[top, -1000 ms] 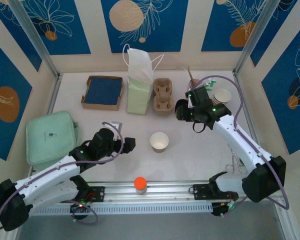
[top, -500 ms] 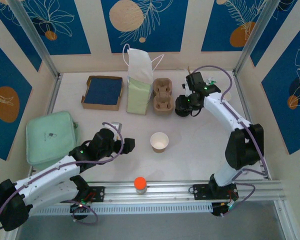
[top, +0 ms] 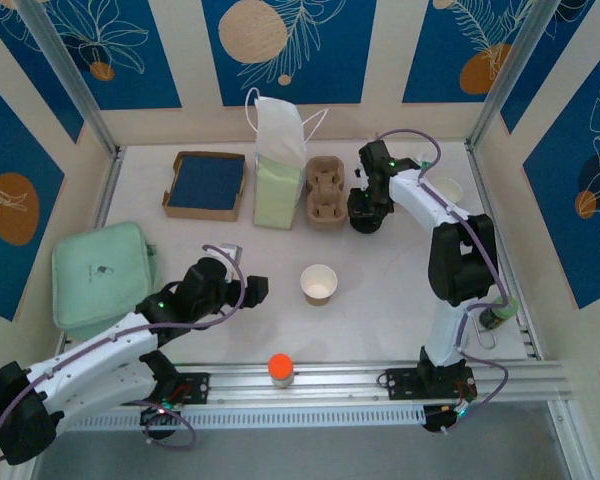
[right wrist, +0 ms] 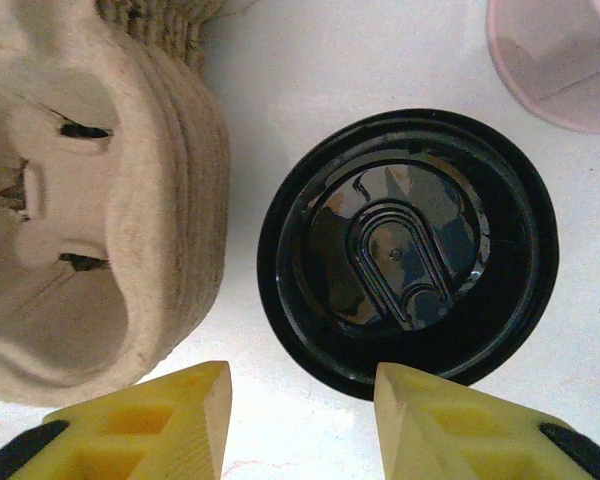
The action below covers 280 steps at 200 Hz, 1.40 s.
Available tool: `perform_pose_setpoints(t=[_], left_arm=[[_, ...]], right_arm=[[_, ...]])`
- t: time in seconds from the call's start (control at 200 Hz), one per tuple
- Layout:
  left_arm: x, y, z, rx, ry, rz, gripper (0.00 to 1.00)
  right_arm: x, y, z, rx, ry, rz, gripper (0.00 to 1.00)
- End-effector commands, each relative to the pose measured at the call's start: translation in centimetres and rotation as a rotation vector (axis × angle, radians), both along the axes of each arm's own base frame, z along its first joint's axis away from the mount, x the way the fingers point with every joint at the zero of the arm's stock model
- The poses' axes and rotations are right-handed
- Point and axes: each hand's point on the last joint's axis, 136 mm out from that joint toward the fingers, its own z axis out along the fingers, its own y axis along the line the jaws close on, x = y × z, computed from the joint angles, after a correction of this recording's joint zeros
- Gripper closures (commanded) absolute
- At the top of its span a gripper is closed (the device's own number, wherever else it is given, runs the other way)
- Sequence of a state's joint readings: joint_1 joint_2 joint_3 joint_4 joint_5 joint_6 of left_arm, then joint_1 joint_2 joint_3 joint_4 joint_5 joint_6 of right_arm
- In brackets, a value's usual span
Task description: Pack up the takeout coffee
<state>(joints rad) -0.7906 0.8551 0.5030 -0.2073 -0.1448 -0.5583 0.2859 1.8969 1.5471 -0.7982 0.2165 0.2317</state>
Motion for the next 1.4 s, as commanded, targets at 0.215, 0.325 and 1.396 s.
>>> perform_pose_setpoints(t=[0.215, 0.325, 1.396], left_arm=[[-0.1, 0.2, 1.0, 0.013, -0.029, -0.002, 0.08], [-0.2, 0.4, 1.1, 0.012, -0.031, -0.001, 0.08], [-0.7, 1.3, 1.5, 0.009, -0.042, 0.016, 0.08]], right_arm=[[0.1, 0.4, -1.7, -0.068, 0.027, 0.058, 0.59], [0.3, 0.5, -2.1, -0.097, 0.029, 0.071, 0.6], [0.1, -0.7, -2.6, -0.206, 0.009, 0.066, 0.76]])
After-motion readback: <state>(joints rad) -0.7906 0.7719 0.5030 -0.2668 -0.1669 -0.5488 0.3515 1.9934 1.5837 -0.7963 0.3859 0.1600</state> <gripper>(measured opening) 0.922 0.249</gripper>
